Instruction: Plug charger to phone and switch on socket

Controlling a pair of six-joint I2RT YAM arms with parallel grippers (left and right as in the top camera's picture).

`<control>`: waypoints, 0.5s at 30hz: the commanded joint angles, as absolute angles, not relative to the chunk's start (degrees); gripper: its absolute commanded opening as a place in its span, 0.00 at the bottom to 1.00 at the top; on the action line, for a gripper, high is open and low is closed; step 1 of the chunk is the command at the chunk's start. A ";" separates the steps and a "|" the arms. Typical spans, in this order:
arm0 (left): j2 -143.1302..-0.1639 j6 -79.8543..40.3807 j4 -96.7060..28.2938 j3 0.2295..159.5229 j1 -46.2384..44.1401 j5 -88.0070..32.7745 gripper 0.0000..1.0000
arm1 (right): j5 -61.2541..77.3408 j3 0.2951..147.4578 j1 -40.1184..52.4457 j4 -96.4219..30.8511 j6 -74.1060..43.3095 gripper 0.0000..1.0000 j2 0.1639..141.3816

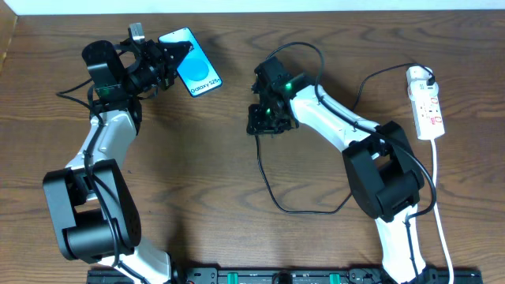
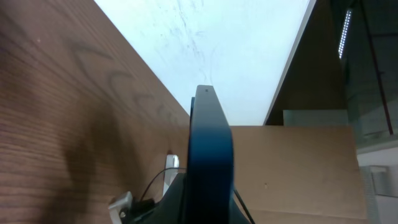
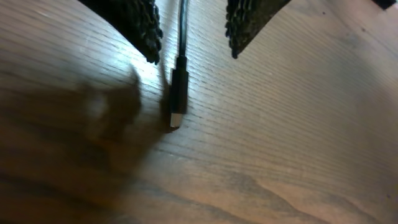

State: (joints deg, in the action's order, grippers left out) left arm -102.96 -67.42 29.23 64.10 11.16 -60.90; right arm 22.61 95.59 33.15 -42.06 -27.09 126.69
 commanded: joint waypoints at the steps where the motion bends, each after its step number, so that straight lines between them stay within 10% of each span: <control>1: -101.21 -66.26 29.50 64.18 11.33 -60.77 0.07 | 26.50 92.95 33.23 -40.23 -29.19 0.32 127.42; 15: -101.21 -66.22 29.36 64.18 11.29 -61.49 0.07 | 31.20 90.06 31.88 -35.83 -31.03 0.01 128.60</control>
